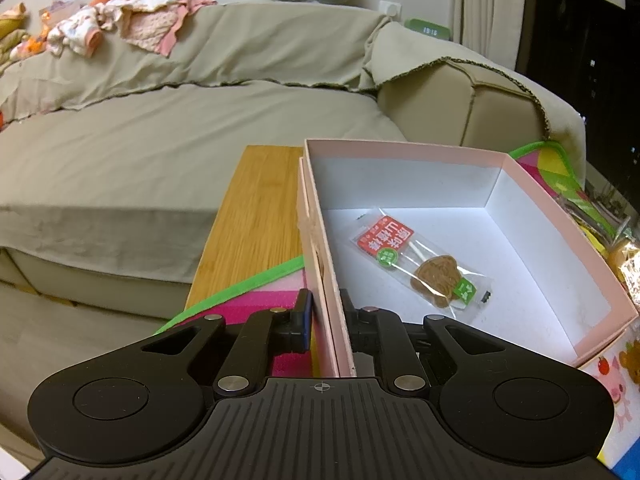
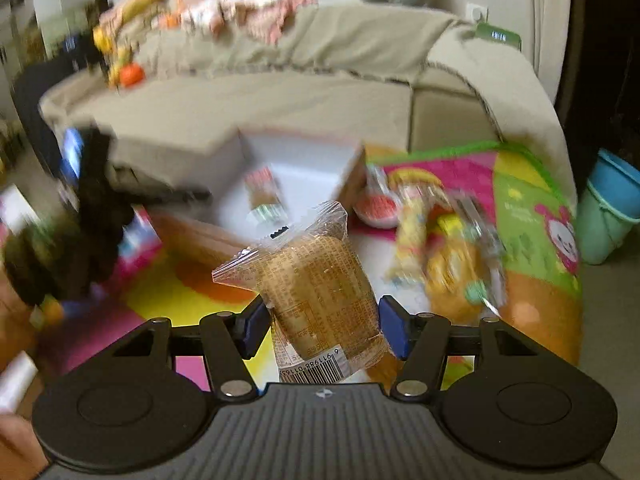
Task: Organize objects
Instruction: 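Carry the bread roll over the box and release it with the right gripper, then grasp the round bun with the yellow label using the right gripper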
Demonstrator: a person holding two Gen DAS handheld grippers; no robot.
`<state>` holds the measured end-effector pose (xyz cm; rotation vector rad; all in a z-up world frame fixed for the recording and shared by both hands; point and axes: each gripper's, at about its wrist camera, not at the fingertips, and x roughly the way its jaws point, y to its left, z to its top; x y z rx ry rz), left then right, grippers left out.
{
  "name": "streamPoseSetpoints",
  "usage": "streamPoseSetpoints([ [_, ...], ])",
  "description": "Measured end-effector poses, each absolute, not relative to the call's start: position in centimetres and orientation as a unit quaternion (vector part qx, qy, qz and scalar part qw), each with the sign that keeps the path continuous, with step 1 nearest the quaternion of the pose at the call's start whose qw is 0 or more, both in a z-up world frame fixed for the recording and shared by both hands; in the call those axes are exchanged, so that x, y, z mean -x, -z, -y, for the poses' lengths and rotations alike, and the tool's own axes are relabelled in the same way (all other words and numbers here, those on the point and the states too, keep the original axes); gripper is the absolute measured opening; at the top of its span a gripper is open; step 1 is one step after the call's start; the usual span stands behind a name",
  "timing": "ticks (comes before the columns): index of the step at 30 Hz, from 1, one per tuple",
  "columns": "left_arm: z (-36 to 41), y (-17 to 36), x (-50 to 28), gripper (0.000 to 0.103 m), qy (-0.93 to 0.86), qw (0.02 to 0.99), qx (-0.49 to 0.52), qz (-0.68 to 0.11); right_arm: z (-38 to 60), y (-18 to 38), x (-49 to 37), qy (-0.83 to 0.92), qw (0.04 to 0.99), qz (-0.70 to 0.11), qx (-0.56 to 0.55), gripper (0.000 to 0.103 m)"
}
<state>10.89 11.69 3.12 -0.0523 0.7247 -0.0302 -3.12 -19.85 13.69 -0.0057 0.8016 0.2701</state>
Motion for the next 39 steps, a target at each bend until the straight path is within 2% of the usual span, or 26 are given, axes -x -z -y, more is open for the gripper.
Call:
streamPoseSetpoints([
  [7, -11.4, -3.3, -11.4, 0.013, 0.009, 0.934, 0.019, -0.356, 16.4, -19.2, -3.2, -0.197, 0.921, -0.324, -0.091, 0.059],
  [8, -11.3, -3.3, -11.4, 0.013, 0.009, 0.934, 0.018, -0.356, 15.5, -19.3, -4.7, -0.196, 0.922, -0.319, -0.098, 0.060],
  [10, -11.3, -3.2, -11.2, 0.013, 0.011, 0.934, 0.017, -0.355, 13.8, -19.1, -8.0, -0.205, 0.916, -0.322, -0.121, 0.070],
  [14, -11.5, -3.1, -10.8, 0.014, 0.018, 0.935, 0.019, -0.355, 11.9, -17.7, -11.1, -0.179, 0.922, -0.323, -0.120, 0.070],
  [23, -11.4, -3.0, -10.7, 0.014, 0.016, 0.936, 0.022, -0.350, 17.8, -13.1, -5.1, -0.070, 0.944, -0.312, -0.077, 0.082],
  [31, -11.4, -3.1, -10.5, 0.014, 0.013, 0.936, 0.025, -0.350, 22.3, -7.3, 1.5, 0.043, 0.939, -0.341, -0.014, 0.083],
  [39, -11.2, -3.1, -10.4, 0.014, 0.010, 0.935, 0.022, -0.352, 24.6, -5.6, 2.1, 0.085, 0.938, -0.335, -0.008, 0.084],
])
